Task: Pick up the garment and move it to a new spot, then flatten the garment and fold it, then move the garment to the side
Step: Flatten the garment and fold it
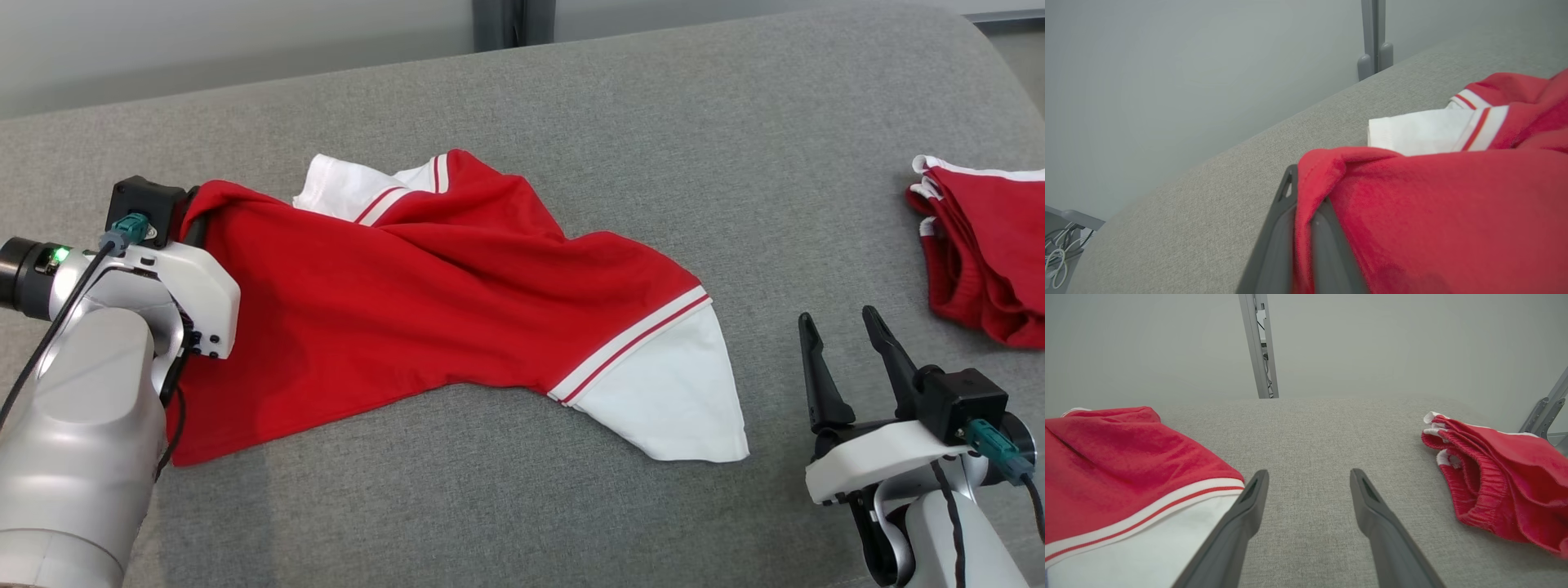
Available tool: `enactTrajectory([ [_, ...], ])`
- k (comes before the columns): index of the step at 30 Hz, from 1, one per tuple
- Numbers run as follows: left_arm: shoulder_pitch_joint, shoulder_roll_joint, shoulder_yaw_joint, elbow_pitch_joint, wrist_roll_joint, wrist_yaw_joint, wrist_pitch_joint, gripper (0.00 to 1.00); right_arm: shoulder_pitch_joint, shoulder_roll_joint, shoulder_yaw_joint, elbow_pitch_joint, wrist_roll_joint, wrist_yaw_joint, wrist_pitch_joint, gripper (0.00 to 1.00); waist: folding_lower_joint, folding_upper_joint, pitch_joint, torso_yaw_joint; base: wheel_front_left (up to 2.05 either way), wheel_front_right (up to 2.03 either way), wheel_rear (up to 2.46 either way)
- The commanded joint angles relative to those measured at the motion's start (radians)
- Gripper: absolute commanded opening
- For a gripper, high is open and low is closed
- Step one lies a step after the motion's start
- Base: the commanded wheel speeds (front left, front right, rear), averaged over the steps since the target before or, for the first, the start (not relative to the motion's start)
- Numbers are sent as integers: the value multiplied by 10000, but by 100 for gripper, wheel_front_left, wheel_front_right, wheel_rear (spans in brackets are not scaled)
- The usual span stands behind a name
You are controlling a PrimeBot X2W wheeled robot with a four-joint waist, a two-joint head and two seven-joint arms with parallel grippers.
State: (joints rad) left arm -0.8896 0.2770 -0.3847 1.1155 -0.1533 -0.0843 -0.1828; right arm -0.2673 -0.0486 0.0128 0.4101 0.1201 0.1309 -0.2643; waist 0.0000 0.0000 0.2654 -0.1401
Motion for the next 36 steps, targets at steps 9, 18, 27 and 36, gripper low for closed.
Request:
enactTrajectory([
  [9, 1243, -461, 728, 205, -814, 847, -811, 100, 240, -47, -47, -170, 7, -3, 4, 100, 0, 0, -589, 31, 0, 0, 0],
  [18, 4237, -879, 1673, -2815, -1017, 1629, -829, 100, 698, -49, -22, -442, -50, -3, 4, 100, 0, 0, -1582, 504, 0, 0, 0],
  [27, 6945, -1317, 2572, -5202, -643, 1916, -830, 100, 1322, -49, 1, -434, 61, -3, 4, 100, 0, 0, -2456, 959, 0, 0, 0],
  [36, 8778, -1800, 3276, -6782, -94, 1794, -833, 100, 1779, -49, 112, -407, 64, -3, 4, 100, 0, 0, -2833, 1242, 0, 0, 0],
])
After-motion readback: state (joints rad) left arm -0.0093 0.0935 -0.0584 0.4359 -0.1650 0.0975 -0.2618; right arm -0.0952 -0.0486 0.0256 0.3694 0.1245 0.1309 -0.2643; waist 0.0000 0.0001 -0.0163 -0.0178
